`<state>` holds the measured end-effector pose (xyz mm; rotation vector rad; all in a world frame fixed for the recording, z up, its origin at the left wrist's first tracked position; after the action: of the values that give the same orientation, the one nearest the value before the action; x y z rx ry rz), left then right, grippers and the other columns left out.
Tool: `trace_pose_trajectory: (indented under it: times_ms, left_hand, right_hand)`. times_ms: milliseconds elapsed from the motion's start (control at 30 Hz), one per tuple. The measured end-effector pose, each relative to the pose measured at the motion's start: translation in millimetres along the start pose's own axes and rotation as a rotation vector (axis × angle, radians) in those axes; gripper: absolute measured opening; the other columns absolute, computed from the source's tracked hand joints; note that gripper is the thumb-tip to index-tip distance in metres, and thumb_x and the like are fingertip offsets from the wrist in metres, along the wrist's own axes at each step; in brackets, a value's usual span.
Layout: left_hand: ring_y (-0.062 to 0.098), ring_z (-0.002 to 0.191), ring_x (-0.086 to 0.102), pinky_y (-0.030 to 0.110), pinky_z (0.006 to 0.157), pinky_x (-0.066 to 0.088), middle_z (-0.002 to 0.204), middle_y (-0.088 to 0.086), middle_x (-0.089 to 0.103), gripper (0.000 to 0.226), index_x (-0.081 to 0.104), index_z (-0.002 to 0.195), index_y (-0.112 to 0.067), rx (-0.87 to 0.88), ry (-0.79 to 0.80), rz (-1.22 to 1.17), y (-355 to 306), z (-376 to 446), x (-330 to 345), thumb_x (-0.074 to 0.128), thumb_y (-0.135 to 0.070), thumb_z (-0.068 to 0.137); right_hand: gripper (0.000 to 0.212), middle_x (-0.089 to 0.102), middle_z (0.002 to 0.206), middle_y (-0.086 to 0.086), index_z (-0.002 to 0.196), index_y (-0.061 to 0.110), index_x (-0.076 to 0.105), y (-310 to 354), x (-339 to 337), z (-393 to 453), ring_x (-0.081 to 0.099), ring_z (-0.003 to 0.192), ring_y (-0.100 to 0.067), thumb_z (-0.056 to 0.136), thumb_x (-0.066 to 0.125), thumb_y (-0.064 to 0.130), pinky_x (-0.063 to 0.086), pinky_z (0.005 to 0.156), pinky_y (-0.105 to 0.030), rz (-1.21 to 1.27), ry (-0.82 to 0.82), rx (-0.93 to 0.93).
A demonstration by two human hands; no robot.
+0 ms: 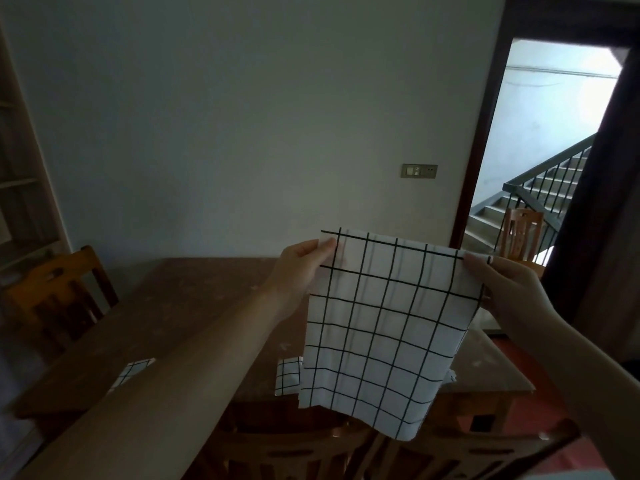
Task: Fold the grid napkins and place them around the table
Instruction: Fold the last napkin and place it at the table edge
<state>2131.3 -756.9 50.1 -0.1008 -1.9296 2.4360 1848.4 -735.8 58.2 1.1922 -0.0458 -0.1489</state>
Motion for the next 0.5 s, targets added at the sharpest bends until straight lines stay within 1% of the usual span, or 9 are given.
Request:
trace_pose_trajectory:
  times_ms: [67,133,200,267,300,367,400,433,500]
  left_hand:
    - [0.01,0.094,0.07,0.033,0.095,0.046,0.095,-0.007,0.077,0.024,0.073,0.098,-0.023,-0.025,0.035,0.03,6,0,1,0.059,-0.041,0.094]
    - [0.01,0.091,0.071,0.035,0.091,0.052,0.088,-0.008,0.077,0.019,0.074,0.092,-0.022,-0.022,0.07,0.162,12,-1,4,0.063,-0.038,0.092]
    - [0.01,0.083,0.072,0.034,0.087,0.054,0.083,-0.005,0.077,0.021,0.074,0.086,-0.018,-0.025,0.069,0.161,16,-1,5,0.062,-0.033,0.093]
    - [0.006,0.075,0.071,0.031,0.081,0.054,0.075,-0.006,0.076,0.023,0.073,0.08,-0.018,-0.041,0.008,0.093,14,-1,3,0.062,-0.032,0.094]
    - [0.007,0.073,0.071,0.031,0.079,0.054,0.072,-0.007,0.076,0.023,0.072,0.078,-0.019,-0.032,-0.02,0.076,14,0,2,0.062,-0.033,0.094]
    - [0.01,0.071,0.07,0.033,0.079,0.057,0.069,-0.007,0.075,0.023,0.071,0.077,-0.019,-0.009,-0.059,0.055,12,1,2,0.063,-0.033,0.093]
    - [0.008,0.066,0.069,0.031,0.073,0.058,0.065,-0.007,0.073,0.022,0.07,0.077,-0.019,0.005,-0.069,0.042,9,-1,4,0.063,-0.032,0.094]
    - [0.006,0.06,0.067,0.026,0.064,0.057,0.061,-0.008,0.071,0.023,0.069,0.077,-0.018,0.024,-0.074,0.028,8,1,4,0.063,-0.031,0.094]
    - [0.005,0.054,0.065,0.022,0.052,0.054,0.058,-0.007,0.069,0.023,0.069,0.078,-0.016,0.05,-0.09,-0.004,3,0,3,0.062,-0.03,0.095]
  right_hand:
    - [0.017,0.074,0.074,0.0,0.086,0.014,0.07,6,3,1,0.071,0.071,-0.013,0.094,0.058,0.022,0.056,0.06,-0.026,0.051,-0.022,-0.005]
    - [0.018,0.072,0.07,0.001,0.083,0.014,0.069,13,3,3,0.07,0.068,-0.012,0.094,0.057,0.023,0.055,0.058,-0.024,0.081,-0.051,-0.008]
    - [0.024,0.068,0.071,-0.004,0.081,0.013,0.068,19,1,4,0.067,0.067,-0.014,0.096,0.054,0.026,0.057,0.06,-0.028,0.035,-0.089,-0.045]
    - [0.035,0.06,0.069,-0.014,0.078,0.001,0.066,25,-3,4,0.058,0.061,-0.022,0.097,0.052,0.027,0.053,0.06,-0.033,-0.091,-0.165,-0.144]
    - [0.042,0.055,0.066,-0.018,0.077,-0.007,0.062,28,-6,3,0.052,0.058,-0.023,0.097,0.052,0.027,0.048,0.056,-0.03,-0.171,-0.206,-0.209]
    - [0.046,0.049,0.055,-0.01,0.075,-0.013,0.058,38,-8,-1,0.043,0.046,-0.012,0.098,0.053,0.027,0.039,0.045,-0.02,-0.291,-0.286,-0.318]
    - [0.048,0.047,0.05,-0.003,0.073,-0.012,0.057,41,-7,-3,0.042,0.043,-0.011,0.097,0.053,0.03,0.037,0.043,-0.018,-0.305,-0.283,-0.35]
    - [0.054,0.048,0.049,-0.002,0.073,-0.011,0.056,41,-5,-3,0.044,0.044,-0.013,0.095,0.053,0.038,0.041,0.045,-0.022,-0.281,-0.235,-0.35]
    - [0.077,0.058,0.069,-0.023,0.08,-0.013,0.054,29,4,-5,0.053,0.059,-0.04,0.083,0.052,0.064,0.052,0.06,-0.043,-0.231,-0.045,-0.238]
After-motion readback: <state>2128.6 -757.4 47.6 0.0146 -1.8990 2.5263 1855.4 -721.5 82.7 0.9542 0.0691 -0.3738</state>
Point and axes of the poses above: each hand's wrist, its own z-axis towards the middle knuckle, its own x-axis out of the palm, y = z × x, the point moved 6 cm from there along z, towards the middle knuckle
